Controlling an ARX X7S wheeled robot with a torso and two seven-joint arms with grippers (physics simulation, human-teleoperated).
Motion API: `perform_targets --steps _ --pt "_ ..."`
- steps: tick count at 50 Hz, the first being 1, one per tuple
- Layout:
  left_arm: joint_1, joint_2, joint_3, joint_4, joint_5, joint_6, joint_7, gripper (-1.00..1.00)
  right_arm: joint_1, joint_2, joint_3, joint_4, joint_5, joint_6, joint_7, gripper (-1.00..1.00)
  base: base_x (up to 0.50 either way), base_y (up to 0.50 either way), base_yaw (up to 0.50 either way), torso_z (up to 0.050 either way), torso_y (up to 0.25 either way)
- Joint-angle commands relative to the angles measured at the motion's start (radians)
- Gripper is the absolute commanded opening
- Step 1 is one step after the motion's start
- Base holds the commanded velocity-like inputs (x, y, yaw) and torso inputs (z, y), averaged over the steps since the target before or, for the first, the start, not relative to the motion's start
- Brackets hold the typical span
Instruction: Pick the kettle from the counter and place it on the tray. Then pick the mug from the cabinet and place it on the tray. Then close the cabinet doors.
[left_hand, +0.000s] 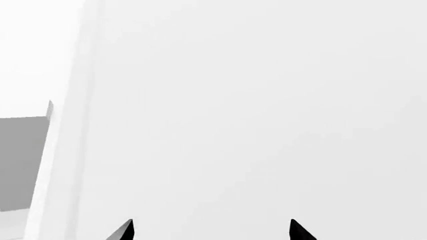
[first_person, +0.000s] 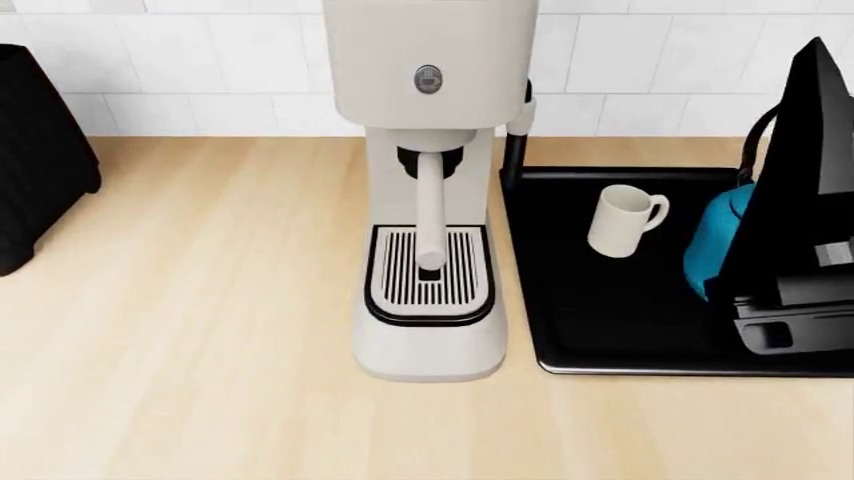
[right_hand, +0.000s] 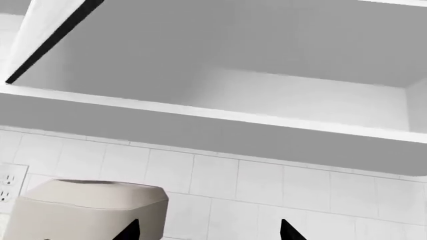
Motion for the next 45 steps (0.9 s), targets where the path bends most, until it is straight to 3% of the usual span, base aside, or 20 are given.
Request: perform_targets --steps 1,21,45 --pt "0.107 0.007 0.153 -0.097 -0.074 0.014 0.039 1.0 0.049 0.055 -0.009 -0.002 0.031 -0.048 0.0 1.0 0.0 0.0 0.0 0.0 0.0" --pt "0.33 -0.027 0.328 0.043 -0.085 -0.082 0.061 1.0 0.039 0.038 0.011 -0.002 0.046 -0.027 0.0 1.0 0.0 0.0 0.0 0.0 0.0" --pt "0.462 -0.049 0.392 0.05 -0.087 -0.076 0.053 1.0 -0.033 -0.062 0.063 -0.002 0.033 0.075 0.0 1.0 0.0 0.0 0.0 0.0 0.0"
